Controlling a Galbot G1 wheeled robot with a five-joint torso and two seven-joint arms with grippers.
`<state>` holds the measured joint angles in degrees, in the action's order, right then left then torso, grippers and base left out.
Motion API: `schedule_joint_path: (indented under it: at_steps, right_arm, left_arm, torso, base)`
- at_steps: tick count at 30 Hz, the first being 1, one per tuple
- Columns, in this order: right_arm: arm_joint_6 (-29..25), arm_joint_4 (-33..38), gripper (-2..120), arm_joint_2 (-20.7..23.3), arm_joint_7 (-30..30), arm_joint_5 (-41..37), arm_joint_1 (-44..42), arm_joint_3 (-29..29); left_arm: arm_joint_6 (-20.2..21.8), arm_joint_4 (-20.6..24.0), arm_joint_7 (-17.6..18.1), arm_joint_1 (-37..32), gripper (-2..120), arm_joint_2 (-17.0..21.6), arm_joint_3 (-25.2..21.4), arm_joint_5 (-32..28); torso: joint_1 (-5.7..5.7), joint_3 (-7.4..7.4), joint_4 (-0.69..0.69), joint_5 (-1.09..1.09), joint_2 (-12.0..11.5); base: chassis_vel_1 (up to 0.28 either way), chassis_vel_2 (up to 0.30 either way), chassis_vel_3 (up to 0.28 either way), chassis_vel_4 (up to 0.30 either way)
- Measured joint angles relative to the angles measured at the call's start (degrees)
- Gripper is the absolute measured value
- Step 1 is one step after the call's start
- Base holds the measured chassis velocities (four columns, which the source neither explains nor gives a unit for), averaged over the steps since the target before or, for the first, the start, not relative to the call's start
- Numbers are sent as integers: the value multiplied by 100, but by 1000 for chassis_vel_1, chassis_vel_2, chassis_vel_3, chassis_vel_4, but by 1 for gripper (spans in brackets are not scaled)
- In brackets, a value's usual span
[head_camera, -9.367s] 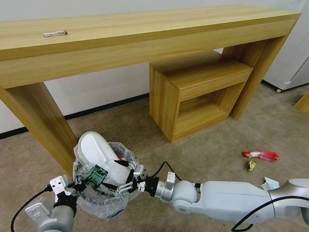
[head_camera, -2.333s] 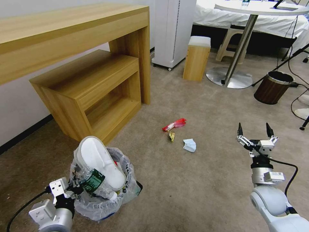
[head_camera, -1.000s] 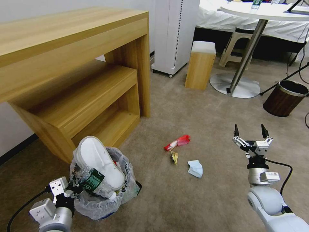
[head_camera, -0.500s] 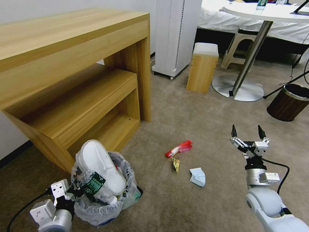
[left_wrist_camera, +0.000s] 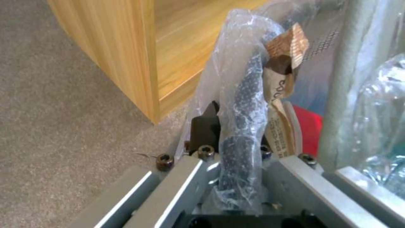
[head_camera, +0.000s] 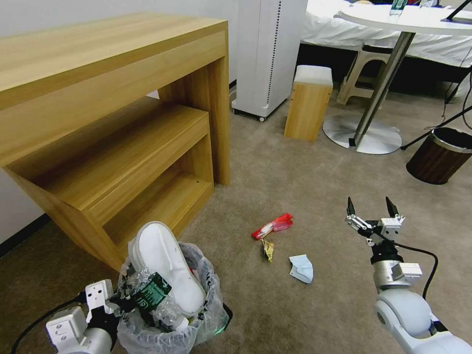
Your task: Pick up the trash bin and place the garbage on the floor into it.
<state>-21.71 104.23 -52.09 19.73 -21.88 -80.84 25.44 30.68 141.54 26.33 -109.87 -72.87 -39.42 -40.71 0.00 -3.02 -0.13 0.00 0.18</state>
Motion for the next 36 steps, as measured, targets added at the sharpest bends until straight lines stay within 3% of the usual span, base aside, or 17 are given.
schedule_joint_path:
  at_steps: [9,21,29,36]
  right_arm:
    - [100,-229,100,229,-153,215,-145,-134]
    - [269,-1437,100,771,-429,1333,-206,-328]
    - [111,-2284,100,741,-448,1618,-30,-907]
    - [268,-2898,100,570,-355,1613,591,-1859]
  left_arm:
    - [-40,-156,-10,129,0,119,19,-81]
    - [-252,-400,-134,321,0,63,110,24]
    - [-416,-485,-204,374,0,26,118,103]
    - [-573,-532,-272,365,0,-51,89,197]
  torso:
    - [0,0,0,2,0]
    - [0,0,-1,0,0]
    - [0,-1,-1,-1,0]
    - [0,0,-1,0,0]
  base:
    - [0,0,0,0]
    - [0,0,0,0]
    - [0,0,0,0]
    - [0,0,0,0]
